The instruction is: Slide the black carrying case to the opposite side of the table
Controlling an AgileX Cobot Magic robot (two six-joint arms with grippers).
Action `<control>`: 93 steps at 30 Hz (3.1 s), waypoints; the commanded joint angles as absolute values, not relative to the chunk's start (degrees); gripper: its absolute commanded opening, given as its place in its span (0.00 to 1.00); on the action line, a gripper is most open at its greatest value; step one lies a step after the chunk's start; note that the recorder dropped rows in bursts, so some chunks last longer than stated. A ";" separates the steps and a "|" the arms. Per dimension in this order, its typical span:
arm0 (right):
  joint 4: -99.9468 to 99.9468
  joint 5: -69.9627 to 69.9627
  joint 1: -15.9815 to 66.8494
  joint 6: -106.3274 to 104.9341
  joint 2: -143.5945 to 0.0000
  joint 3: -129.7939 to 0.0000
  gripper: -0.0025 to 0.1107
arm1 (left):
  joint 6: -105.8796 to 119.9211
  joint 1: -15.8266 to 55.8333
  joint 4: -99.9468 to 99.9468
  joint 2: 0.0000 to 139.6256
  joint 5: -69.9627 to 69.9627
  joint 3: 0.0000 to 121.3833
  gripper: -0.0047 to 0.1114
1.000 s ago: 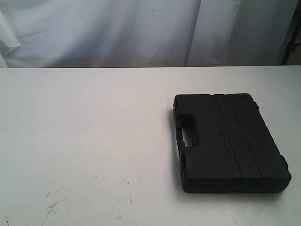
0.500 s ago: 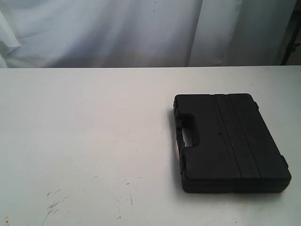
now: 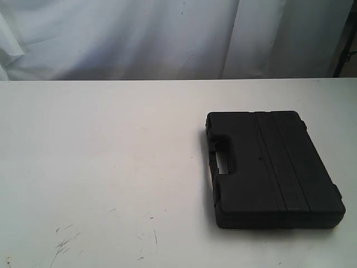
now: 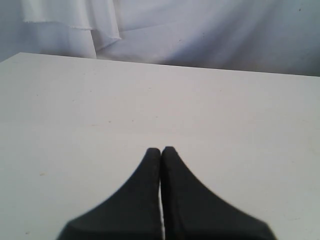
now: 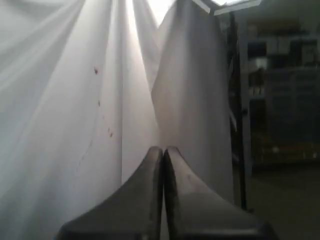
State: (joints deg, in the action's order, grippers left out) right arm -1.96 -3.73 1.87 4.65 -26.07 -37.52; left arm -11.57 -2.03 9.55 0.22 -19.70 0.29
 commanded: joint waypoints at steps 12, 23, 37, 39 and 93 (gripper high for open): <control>-0.34 -39.04 11.42 2.93 -48.82 -41.84 0.02 | -11.77 -1.71 9.61 0.00 -19.39 0.00 0.04; 8.59 -33.75 11.42 0.42 -50.23 -41.84 0.02 | -11.77 -1.71 9.61 0.00 -19.39 0.00 0.04; 14.85 -35.38 17.94 -2.81 -69.78 -51.30 0.02 | -11.77 -1.71 9.61 0.00 -19.39 0.00 0.04; 14.85 -36.57 19.43 -2.42 -73.24 -54.30 0.02 | -11.77 -1.71 9.61 0.00 -19.39 0.00 0.04; 0.00 -64.47 35.54 28.49 -126.05 -102.46 0.40 | -11.77 -1.71 9.61 0.00 -19.39 0.00 0.04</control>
